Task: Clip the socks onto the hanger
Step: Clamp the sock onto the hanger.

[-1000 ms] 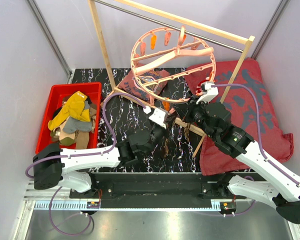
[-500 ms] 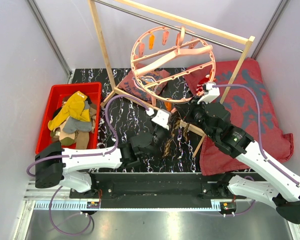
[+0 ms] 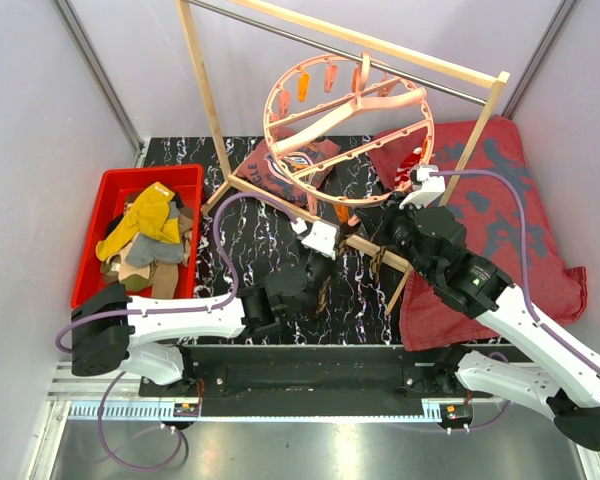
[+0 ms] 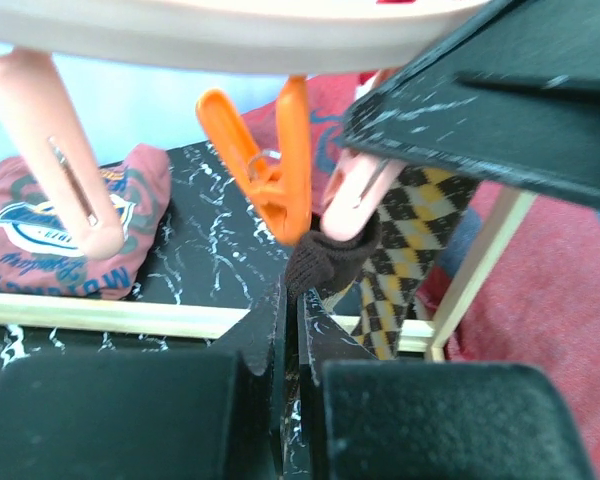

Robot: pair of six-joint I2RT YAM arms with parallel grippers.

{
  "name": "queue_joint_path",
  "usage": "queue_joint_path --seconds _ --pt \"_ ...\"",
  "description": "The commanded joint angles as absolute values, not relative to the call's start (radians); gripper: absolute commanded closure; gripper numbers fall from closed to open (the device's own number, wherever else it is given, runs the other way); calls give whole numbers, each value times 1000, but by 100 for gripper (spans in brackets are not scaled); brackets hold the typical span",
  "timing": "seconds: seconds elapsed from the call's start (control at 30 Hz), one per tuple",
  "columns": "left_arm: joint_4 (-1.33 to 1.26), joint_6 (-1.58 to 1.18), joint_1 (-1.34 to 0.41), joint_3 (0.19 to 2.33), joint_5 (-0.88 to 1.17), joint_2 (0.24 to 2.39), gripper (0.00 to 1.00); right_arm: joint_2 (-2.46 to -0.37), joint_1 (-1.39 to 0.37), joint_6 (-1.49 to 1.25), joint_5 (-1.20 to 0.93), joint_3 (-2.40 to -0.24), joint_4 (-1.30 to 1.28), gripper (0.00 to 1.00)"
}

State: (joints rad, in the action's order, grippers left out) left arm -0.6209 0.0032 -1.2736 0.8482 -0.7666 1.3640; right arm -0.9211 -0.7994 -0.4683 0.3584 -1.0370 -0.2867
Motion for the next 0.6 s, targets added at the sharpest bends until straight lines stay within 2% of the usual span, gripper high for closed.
queue_joint_path --seconds 0.0,0.23,0.57 --pt "-649 -26 -1275 854 -842 1381 100 -899 -805 -463 423 -1075 -273 100" --pt "-615 -61 -1278 873 -891 1385 100 -890 -805 -480 474 -1068 -273 100" --pt "-653 -60 -1293 890 -830 1385 100 -917 -805 -544 488 -1063 -270 100"
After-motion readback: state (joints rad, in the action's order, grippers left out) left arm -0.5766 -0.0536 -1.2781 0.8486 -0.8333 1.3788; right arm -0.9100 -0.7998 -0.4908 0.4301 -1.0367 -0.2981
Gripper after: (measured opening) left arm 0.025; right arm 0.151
